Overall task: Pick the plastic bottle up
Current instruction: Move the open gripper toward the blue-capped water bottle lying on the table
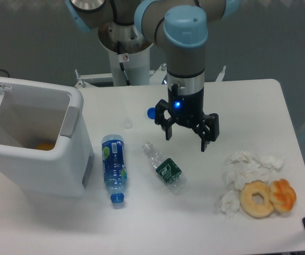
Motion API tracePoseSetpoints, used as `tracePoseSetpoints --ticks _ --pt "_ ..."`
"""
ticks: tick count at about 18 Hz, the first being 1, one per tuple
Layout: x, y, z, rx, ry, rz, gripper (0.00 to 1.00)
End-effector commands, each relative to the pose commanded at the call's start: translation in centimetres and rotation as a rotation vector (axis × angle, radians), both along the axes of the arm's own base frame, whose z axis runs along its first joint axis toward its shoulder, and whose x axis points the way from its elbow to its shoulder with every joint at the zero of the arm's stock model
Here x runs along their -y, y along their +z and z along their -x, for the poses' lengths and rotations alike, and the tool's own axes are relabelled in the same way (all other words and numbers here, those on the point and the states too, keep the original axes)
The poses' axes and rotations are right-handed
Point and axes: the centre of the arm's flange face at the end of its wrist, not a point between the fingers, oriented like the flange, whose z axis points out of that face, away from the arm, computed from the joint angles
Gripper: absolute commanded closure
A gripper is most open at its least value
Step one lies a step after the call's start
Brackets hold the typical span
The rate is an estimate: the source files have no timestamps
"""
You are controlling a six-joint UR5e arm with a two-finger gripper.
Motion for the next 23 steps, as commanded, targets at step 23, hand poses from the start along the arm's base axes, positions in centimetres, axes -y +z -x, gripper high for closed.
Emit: tracePoseSetpoints --ticks 23 --pt "-7.7 -9.3 -5.1 0.324 0.372 -0.005 0.0"
